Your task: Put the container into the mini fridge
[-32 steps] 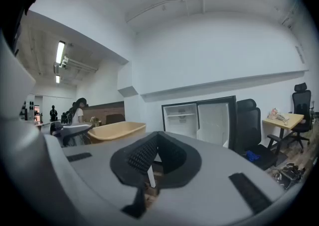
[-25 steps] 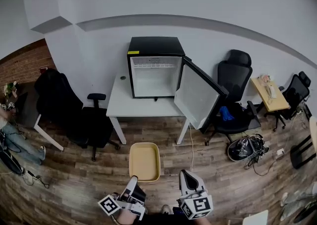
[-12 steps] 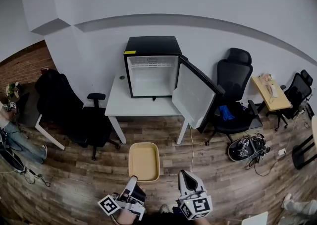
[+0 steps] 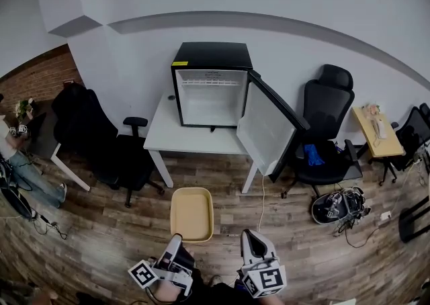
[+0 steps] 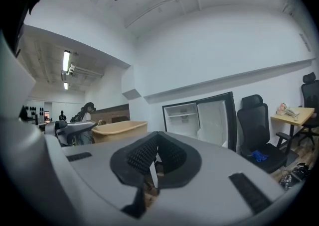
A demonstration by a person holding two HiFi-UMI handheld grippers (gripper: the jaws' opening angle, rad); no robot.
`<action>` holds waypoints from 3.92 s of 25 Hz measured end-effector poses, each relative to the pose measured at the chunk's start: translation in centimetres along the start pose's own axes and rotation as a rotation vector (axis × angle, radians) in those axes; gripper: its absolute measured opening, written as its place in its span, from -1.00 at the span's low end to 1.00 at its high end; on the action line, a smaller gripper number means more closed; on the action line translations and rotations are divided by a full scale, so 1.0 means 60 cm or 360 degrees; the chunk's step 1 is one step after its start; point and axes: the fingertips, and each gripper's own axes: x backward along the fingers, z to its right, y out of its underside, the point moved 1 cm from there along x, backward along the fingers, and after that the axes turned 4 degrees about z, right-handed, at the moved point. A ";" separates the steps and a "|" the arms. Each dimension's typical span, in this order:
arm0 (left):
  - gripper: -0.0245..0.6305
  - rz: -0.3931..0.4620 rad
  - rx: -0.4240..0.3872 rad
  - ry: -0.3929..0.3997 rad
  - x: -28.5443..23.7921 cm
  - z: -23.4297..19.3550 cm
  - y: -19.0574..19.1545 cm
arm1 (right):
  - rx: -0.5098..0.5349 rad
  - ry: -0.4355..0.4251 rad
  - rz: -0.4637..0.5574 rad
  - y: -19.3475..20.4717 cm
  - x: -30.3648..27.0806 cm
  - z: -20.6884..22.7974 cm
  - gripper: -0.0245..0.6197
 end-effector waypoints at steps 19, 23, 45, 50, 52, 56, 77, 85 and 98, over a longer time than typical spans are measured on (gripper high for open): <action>-0.21 -0.0075 0.0059 0.0030 -0.315 -0.119 -0.164 | 0.0029 0.0085 -0.0016 -0.002 -0.325 0.105 -0.88; -0.21 -0.0088 0.0078 0.0031 -0.392 -0.135 -0.238 | 0.0036 0.0092 0.0003 -0.020 -0.433 0.104 -0.88; -0.21 -0.0201 0.0135 0.0055 -0.716 -0.222 -0.405 | 0.0053 0.0171 0.0012 -0.035 -0.771 0.171 -0.88; -0.21 -0.0219 0.0126 0.0057 -0.804 -0.239 -0.400 | 0.0057 0.0159 0.0022 -0.049 -0.829 0.219 -0.88; -0.21 -0.0230 0.0112 0.0063 -0.843 -0.248 -0.396 | 0.0060 0.0157 0.0024 -0.053 -0.853 0.245 -0.88; -0.21 -0.0246 0.0113 0.0072 -0.917 -0.268 -0.389 | 0.0056 0.0159 0.0016 -0.059 -0.898 0.293 -0.88; -0.21 -0.0265 0.0132 0.0006 -1.126 -0.358 -0.370 | 0.0032 0.0107 -0.0072 -0.037 -1.040 0.414 -0.87; -0.21 -0.0290 0.0161 -0.0034 -1.159 -0.379 -0.373 | -0.0004 0.0057 -0.0130 -0.021 -1.083 0.421 -0.76; -0.20 -0.0363 0.0145 -0.0043 -1.170 -0.380 -0.374 | 0.0078 -0.0003 -0.0207 -0.002 -1.166 0.404 -0.07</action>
